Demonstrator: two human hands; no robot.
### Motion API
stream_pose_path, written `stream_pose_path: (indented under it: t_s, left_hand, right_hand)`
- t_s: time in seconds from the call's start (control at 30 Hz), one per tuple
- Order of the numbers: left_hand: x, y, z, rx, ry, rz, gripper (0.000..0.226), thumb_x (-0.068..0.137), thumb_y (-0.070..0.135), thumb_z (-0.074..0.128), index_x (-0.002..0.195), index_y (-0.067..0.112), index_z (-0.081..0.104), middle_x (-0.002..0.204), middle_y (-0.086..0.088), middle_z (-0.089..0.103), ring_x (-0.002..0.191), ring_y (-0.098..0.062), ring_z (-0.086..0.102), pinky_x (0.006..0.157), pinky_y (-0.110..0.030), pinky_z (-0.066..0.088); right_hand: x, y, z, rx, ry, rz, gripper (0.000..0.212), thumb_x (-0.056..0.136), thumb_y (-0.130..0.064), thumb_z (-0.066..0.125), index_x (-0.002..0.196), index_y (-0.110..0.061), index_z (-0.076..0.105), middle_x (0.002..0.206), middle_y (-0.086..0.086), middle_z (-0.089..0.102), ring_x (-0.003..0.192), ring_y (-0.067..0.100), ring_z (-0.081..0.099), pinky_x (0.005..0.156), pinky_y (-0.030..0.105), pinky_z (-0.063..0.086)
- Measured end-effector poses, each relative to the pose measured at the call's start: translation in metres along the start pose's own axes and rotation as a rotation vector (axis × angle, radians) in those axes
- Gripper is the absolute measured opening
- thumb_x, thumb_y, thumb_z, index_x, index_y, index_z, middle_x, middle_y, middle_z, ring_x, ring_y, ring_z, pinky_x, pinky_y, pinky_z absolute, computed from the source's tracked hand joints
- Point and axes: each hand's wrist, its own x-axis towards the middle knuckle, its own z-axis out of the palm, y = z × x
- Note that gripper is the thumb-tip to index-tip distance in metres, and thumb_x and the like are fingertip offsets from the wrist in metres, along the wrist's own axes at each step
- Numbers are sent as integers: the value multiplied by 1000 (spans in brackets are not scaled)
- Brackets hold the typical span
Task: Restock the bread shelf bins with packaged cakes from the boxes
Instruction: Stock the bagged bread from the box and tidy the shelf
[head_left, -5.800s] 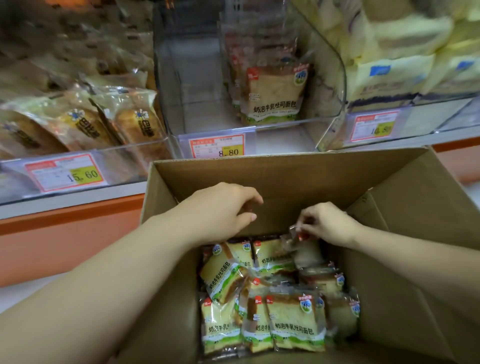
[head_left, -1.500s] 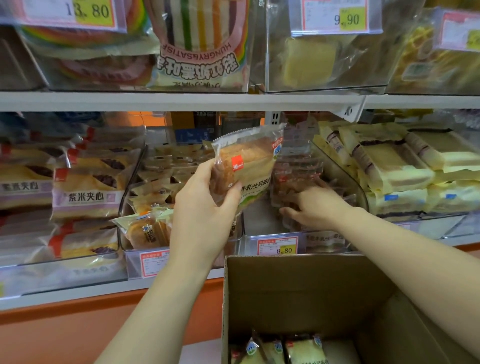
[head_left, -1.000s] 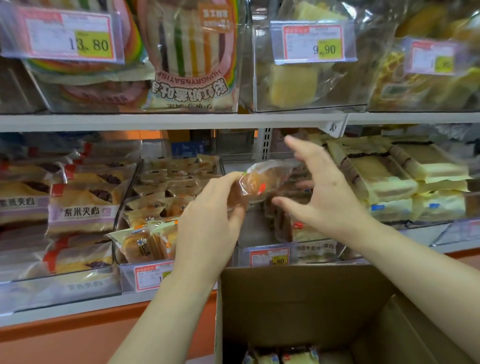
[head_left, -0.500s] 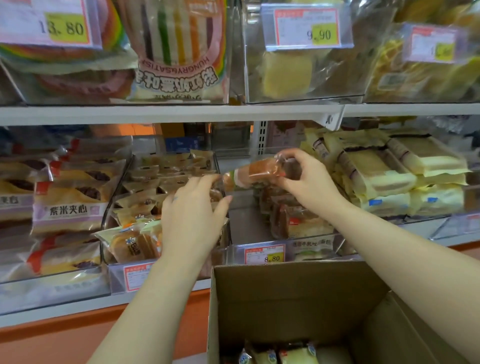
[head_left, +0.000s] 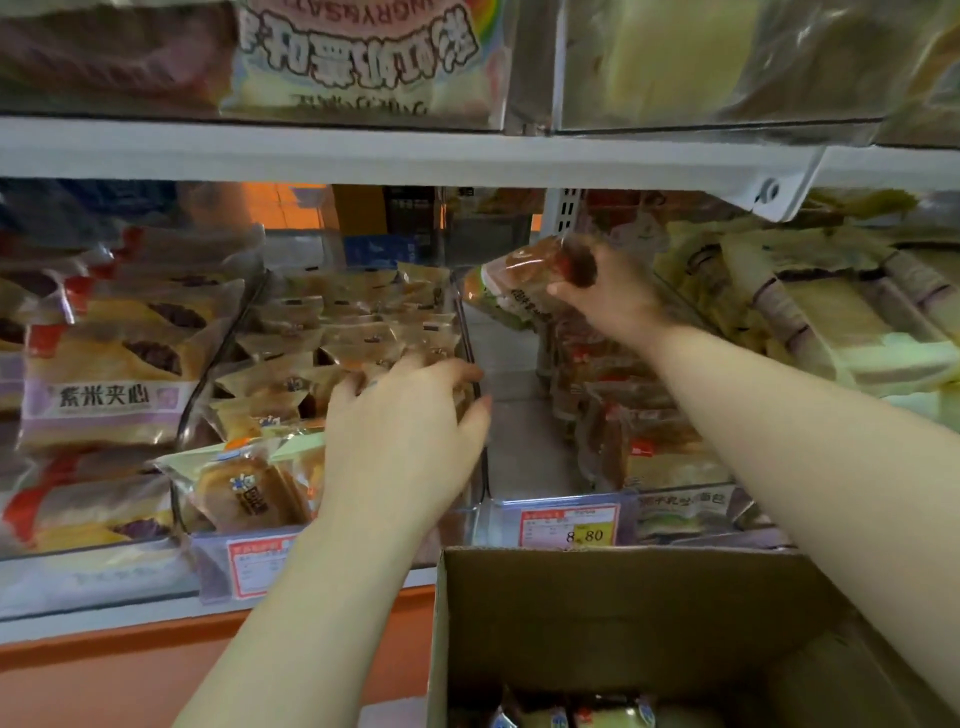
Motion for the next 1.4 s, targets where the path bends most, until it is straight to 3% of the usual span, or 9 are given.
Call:
stream_pose_path:
  t_s: [0.1, 0.27, 0.43, 0.7, 0.8, 0.9, 0.97, 1.1, 1.4]
  left_hand:
    - [1, -1, -1, -49, -15, -24, 35, 95, 49, 41, 129, 41, 52, 129, 7, 55, 120, -18, 49, 107, -42, 28]
    - [3, -4, 3, -69, 6, -31, 35, 95, 50, 42, 126, 40, 54, 124, 7, 57, 116, -17, 51, 107, -42, 28]
    - [5, 0, 6, -62, 23, -51, 34, 95, 50, 42, 124, 40, 55, 122, 8, 58, 114, -16, 51, 105, -43, 29]
    - [6, -6, 7, -75, 21, -12, 36, 93, 51, 40, 124, 41, 55, 127, 9, 54, 115, -15, 51, 105, -43, 28]
    - [5, -7, 9, -63, 32, 1, 37, 93, 50, 39, 125, 40, 55, 126, 9, 54, 114, -15, 51, 105, -43, 28]
    - [3, -5, 11, -46, 41, 2, 37, 93, 49, 39, 126, 41, 54, 127, 10, 53, 115, -14, 51, 106, -42, 26]
    - [2, -5, 12, -41, 46, 4, 37, 93, 49, 39, 126, 41, 54, 129, 10, 52, 117, -14, 50, 107, -42, 25]
    - [4, -6, 13, -51, 51, 10, 36, 93, 49, 40, 125, 42, 55, 129, 11, 52, 117, -14, 51, 109, -43, 25]
    - [2, -9, 15, -49, 82, 38, 35, 93, 48, 43, 125, 39, 56, 128, 10, 54, 115, -15, 51, 108, -42, 23]
  right_hand:
    - [2, 6, 8, -75, 6, 23, 50, 91, -20, 62, 138, -20, 45, 137, 2, 52, 127, 20, 48, 96, 23, 33]
    - [11, -6, 16, -306, -57, -97, 43, 91, -10, 59, 131, -21, 52, 135, 7, 52, 128, 26, 45, 108, 39, 35]
    - [25, -23, 39, -532, -67, -213, 28, 91, -13, 55, 119, -14, 56, 114, 10, 57, 110, 30, 52, 92, 42, 45]
    - [32, -14, 59, -332, -191, -147, 56, 92, -6, 56, 143, -16, 36, 138, 13, 44, 126, 29, 43, 101, 36, 37]
    - [29, -17, 55, -543, -43, -311, 38, 91, -10, 56, 128, -16, 50, 128, 9, 50, 122, 28, 41, 94, 39, 41]
    - [24, -20, 58, -646, -26, -417, 14, 91, -9, 48, 103, -14, 54, 106, 9, 58, 104, 27, 46, 73, 35, 38]
    - [24, -19, 59, -640, -22, -423, 12, 90, -8, 46, 96, -13, 55, 102, 8, 58, 100, 27, 46, 71, 35, 37]
    - [30, -11, 63, -784, -200, -434, 25, 91, -9, 50, 112, -12, 64, 117, 8, 55, 112, 29, 44, 87, 39, 39]
    - [31, -4, 67, -767, -344, -315, 39, 92, -8, 49, 130, -17, 55, 126, 8, 52, 117, 29, 48, 95, 39, 41]
